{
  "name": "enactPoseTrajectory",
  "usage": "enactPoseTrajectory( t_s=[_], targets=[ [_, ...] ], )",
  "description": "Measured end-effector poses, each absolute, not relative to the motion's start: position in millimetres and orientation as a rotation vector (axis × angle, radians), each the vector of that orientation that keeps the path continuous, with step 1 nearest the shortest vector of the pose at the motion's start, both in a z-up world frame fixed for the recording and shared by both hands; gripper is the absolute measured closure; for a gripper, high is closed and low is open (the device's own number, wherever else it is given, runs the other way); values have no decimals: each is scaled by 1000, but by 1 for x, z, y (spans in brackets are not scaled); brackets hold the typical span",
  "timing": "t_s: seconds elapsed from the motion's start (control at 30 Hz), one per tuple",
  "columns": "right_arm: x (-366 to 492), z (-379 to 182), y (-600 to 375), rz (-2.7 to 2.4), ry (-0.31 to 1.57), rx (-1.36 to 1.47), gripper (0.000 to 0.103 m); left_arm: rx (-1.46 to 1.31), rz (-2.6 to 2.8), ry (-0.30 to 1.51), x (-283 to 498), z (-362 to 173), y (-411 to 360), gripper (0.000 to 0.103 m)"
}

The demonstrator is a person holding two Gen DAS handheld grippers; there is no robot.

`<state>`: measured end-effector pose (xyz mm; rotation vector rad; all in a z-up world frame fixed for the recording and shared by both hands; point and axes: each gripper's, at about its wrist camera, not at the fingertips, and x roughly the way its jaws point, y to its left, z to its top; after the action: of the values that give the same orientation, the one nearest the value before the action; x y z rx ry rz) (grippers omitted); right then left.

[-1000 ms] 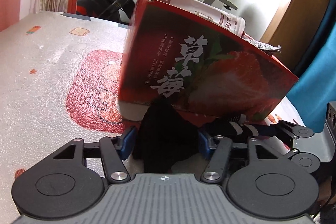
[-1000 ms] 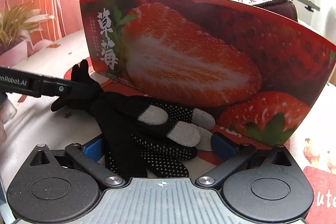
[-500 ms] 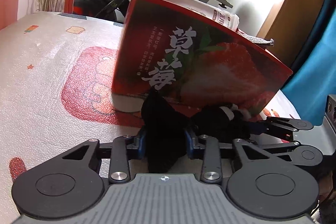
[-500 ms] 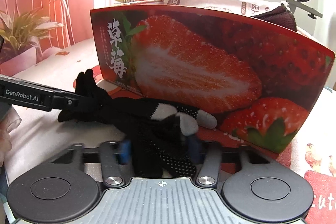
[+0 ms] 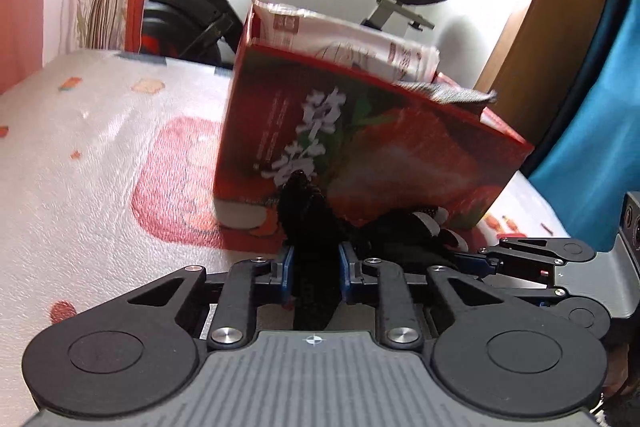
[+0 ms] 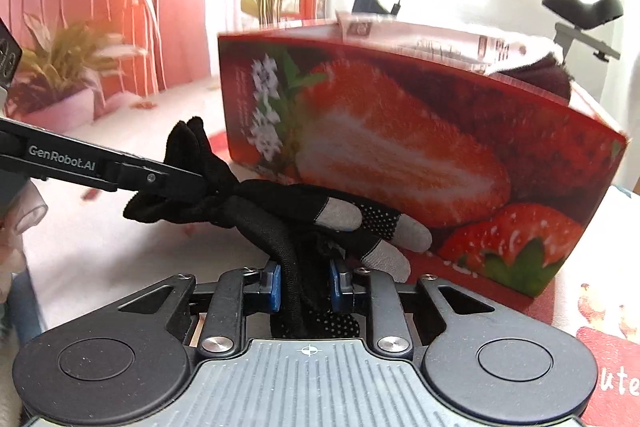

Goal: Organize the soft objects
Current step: 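Lift the black gloves with both grippers and lower them into the red box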

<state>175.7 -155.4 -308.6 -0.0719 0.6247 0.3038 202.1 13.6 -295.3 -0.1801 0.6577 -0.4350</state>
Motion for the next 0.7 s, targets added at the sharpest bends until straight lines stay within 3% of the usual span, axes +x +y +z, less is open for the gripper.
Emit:
enactPoseTrajectory(
  t_s=[0.4,0.7],
  targets=[
    [157,-222,-164,305,374,-57,83,-165,-470,456,187,-213,17,79],
    [214,-181,-185,262,384,-63,83,-120,-495,428,240,-180,-4,79]
  ],
)
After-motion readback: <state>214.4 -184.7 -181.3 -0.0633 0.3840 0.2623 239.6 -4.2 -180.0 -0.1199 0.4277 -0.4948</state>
